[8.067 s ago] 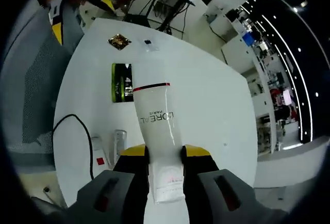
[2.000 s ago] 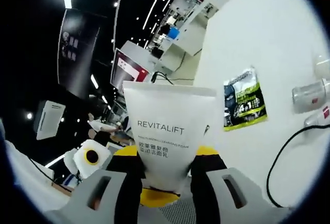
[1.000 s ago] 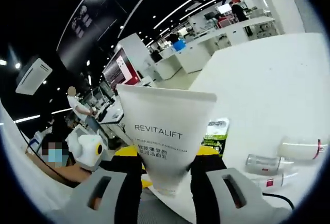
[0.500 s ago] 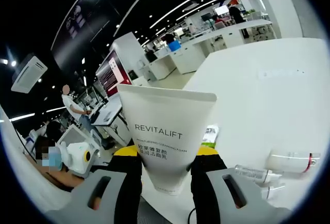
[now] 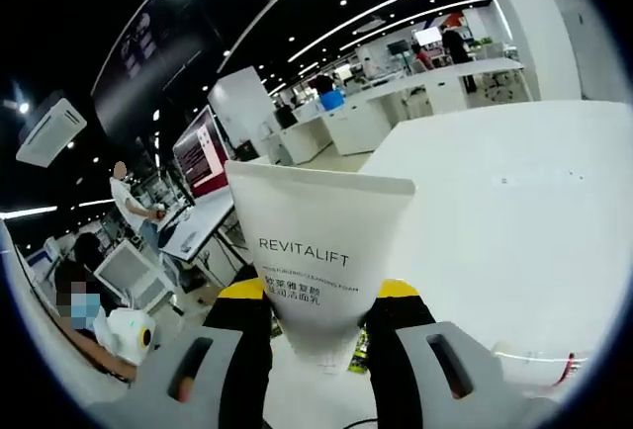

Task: Arrange the skincare products in the storage area until every visible bottle or jar stands upright without overlapping.

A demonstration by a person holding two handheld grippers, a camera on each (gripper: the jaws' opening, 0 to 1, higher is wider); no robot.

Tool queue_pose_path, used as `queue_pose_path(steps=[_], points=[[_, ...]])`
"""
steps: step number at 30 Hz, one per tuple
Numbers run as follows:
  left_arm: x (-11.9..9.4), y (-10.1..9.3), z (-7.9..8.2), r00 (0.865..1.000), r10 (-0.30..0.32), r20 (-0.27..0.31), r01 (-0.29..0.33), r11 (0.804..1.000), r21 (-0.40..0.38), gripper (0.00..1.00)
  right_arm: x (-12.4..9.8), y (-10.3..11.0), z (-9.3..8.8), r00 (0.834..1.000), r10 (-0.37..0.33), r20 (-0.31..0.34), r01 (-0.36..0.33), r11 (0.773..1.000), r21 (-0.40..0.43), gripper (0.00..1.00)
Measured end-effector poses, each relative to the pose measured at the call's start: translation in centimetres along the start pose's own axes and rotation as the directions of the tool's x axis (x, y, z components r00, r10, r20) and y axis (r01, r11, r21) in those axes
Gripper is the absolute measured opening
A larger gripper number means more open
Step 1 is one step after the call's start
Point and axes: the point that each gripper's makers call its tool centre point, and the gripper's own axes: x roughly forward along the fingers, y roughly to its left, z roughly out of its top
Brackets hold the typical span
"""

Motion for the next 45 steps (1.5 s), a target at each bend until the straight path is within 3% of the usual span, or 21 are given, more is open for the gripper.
queue_pose_path(steps=[12,23,31,45], points=[[0.0,0.0,0.0,1.000,-0.001,0.007,0.001,1.000,0.002,0.20,1.0,0.0,-0.1,1.000,-0.020,-0.020,0.019,0.998,-0.054,0.33],[-0.4,-0.1,0.8,0.999,0.001,0.051,-0.002,1.000,0.015,0.20,1.0,-0.2,-0.2,0.999,-0.043,-0.031,0.038,0.990,-0.134,0.33],[-0.3,-0.1,0.6,0.999,0.005,0.039,-0.006,1.000,0.020,0.20,1.0,-1.7,0.5,0.994,-0.107,-0.011,0.102,0.971,-0.217,0.33],[-0.1,-0.5,0.2,1.000,-0.009,0.019,0.008,0.999,0.039,0.20,1.8,-4.4,1.3,0.987,-0.163,0.006,0.160,0.959,-0.234,0.33]])
